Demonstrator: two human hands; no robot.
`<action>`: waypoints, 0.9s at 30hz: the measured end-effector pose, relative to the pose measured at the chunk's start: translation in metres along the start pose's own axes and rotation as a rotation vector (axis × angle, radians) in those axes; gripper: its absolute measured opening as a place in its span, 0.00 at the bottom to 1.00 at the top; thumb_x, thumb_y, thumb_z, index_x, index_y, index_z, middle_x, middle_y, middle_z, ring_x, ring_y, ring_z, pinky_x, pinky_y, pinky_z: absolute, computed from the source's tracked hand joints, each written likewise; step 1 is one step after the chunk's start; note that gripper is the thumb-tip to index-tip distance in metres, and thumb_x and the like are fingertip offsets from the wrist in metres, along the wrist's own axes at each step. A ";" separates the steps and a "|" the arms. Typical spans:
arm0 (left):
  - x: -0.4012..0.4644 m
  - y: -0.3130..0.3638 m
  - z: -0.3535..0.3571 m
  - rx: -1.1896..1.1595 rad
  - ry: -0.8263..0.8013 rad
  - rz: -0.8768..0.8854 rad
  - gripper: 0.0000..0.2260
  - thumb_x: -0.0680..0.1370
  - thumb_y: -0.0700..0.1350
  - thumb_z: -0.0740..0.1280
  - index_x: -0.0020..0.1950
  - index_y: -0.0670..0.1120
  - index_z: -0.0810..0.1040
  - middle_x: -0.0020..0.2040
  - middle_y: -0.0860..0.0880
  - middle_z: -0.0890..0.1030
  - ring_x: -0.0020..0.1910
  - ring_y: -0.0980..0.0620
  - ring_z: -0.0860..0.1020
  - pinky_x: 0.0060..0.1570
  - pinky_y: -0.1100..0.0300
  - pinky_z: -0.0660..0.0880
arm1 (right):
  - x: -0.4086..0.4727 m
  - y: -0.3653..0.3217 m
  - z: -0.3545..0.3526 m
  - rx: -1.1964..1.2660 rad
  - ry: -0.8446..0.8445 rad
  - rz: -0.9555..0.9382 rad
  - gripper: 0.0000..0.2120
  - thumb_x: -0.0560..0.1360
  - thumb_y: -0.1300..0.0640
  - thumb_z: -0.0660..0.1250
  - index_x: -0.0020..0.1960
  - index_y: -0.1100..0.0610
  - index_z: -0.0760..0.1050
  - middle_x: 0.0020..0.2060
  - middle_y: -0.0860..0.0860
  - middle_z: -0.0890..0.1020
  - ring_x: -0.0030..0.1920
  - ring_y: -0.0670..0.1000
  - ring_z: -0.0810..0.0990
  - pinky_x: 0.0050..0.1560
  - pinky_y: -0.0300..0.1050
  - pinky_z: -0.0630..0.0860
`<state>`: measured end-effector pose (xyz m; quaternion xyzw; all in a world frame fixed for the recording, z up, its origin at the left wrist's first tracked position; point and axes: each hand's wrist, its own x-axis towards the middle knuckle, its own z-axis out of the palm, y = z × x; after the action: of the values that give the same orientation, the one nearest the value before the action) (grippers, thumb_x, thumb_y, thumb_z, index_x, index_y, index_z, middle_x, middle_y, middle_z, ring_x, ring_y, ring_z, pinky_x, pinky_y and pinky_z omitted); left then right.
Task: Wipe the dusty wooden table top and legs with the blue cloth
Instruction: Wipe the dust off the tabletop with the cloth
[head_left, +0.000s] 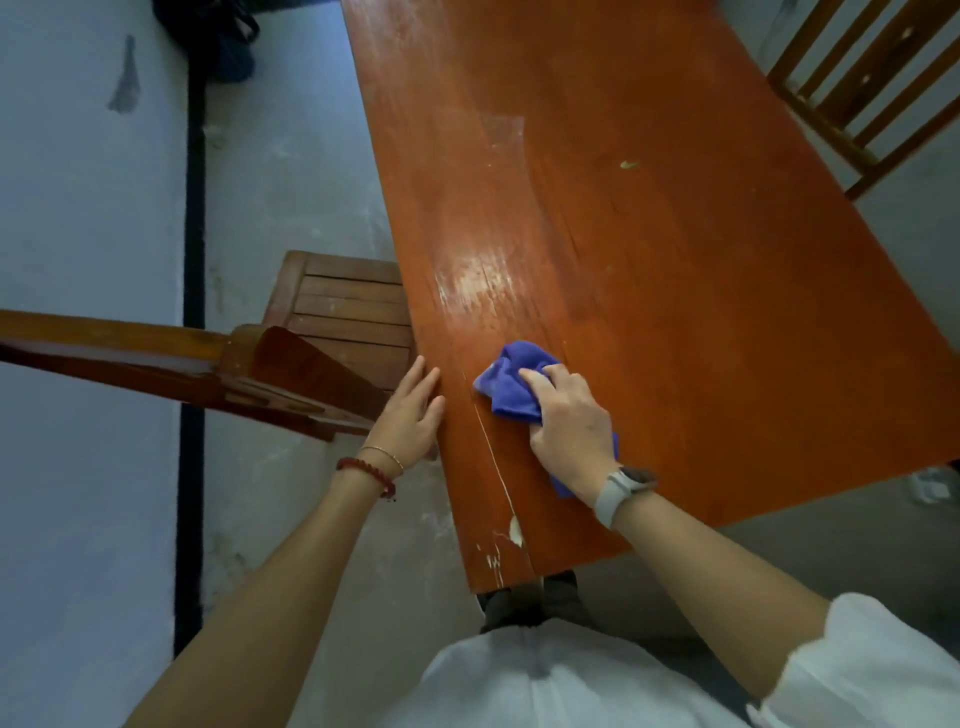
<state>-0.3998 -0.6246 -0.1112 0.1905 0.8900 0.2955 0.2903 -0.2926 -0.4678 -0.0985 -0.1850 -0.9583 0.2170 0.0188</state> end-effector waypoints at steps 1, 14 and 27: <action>-0.001 0.000 0.000 -0.002 0.004 0.002 0.21 0.80 0.44 0.57 0.72 0.43 0.60 0.76 0.49 0.52 0.74 0.51 0.56 0.71 0.58 0.55 | -0.004 -0.006 0.006 -0.012 -0.007 -0.092 0.24 0.64 0.65 0.69 0.60 0.58 0.74 0.54 0.56 0.78 0.48 0.60 0.77 0.40 0.51 0.79; -0.069 0.030 0.021 0.051 0.234 -0.100 0.20 0.78 0.43 0.61 0.70 0.43 0.66 0.71 0.43 0.64 0.70 0.46 0.63 0.68 0.54 0.61 | -0.057 0.023 -0.045 0.263 -0.481 -0.387 0.23 0.73 0.62 0.62 0.67 0.51 0.67 0.59 0.50 0.72 0.57 0.50 0.72 0.52 0.40 0.71; -0.146 0.061 -0.119 0.198 0.641 0.272 0.20 0.75 0.52 0.55 0.60 0.44 0.76 0.55 0.45 0.79 0.53 0.48 0.78 0.53 0.57 0.76 | 0.007 -0.082 -0.095 0.436 -0.020 -0.253 0.22 0.72 0.65 0.65 0.65 0.57 0.70 0.56 0.53 0.75 0.52 0.53 0.76 0.51 0.46 0.73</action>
<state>-0.3534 -0.7029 0.0645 0.2321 0.9267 0.2884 -0.0653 -0.3164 -0.4955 0.0220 -0.0531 -0.9044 0.4165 0.0759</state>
